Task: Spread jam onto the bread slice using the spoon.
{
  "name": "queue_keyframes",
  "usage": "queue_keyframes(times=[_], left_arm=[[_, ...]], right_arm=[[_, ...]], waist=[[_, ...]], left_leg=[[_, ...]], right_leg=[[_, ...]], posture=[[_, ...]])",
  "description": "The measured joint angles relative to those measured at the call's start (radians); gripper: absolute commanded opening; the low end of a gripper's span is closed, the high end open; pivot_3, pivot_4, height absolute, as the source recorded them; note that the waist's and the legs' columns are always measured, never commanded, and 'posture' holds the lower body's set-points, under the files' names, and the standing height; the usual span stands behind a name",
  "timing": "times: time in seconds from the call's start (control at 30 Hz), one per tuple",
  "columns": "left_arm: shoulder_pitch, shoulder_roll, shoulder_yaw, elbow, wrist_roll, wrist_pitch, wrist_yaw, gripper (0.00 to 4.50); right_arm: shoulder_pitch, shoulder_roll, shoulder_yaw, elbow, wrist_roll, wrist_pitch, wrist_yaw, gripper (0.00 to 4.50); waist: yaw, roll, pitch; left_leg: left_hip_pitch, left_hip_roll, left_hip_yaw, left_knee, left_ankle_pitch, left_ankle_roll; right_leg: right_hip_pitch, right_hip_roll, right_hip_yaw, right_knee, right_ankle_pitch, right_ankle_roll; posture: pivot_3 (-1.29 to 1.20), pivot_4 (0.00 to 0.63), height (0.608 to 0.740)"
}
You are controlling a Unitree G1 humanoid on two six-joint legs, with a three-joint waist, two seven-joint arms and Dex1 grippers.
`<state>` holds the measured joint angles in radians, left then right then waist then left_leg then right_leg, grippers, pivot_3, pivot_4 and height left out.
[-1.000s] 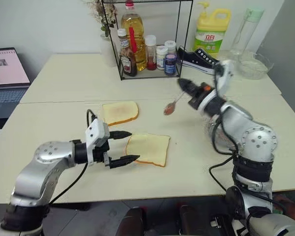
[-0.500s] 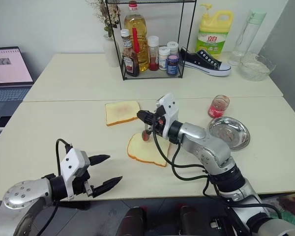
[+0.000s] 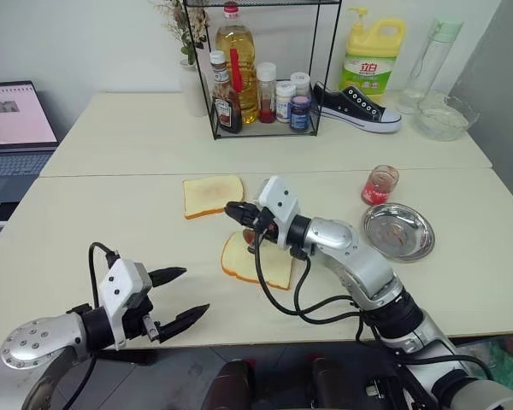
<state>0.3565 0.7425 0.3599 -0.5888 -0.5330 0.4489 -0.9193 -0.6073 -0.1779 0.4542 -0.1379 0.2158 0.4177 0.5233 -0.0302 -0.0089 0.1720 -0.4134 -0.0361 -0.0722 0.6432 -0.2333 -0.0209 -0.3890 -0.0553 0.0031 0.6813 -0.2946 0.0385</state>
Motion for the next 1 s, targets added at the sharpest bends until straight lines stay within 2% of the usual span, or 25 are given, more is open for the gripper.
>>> queue_keyframes(times=[0.43,1.0], left_arm=[[-0.014,0.0,-0.003,0.0,0.0,0.001,0.013,4.5],[-0.048,0.002,-0.008,0.003,0.0,0.002,0.009,4.5]], right_arm=[[0.001,0.005,0.0,-0.016,-0.058,-0.029,0.048,0.02],[0.021,0.064,-0.011,-0.007,-0.049,-0.009,0.06,0.02]], waist=[[0.0,0.0,0.0],[0.0,0.0,0.0]], left_leg=[[0.0,0.0,0.0,0.0,0.0,0.0],[0.0,0.0,0.0,0.0,0.0,0.0]], right_leg=[[0.0,0.0,0.0,0.0,0.0,0.0],[0.0,0.0,0.0,0.0,0.0,0.0]], posture=[[0.0,0.15,0.74],[0.0,0.15,0.74]])
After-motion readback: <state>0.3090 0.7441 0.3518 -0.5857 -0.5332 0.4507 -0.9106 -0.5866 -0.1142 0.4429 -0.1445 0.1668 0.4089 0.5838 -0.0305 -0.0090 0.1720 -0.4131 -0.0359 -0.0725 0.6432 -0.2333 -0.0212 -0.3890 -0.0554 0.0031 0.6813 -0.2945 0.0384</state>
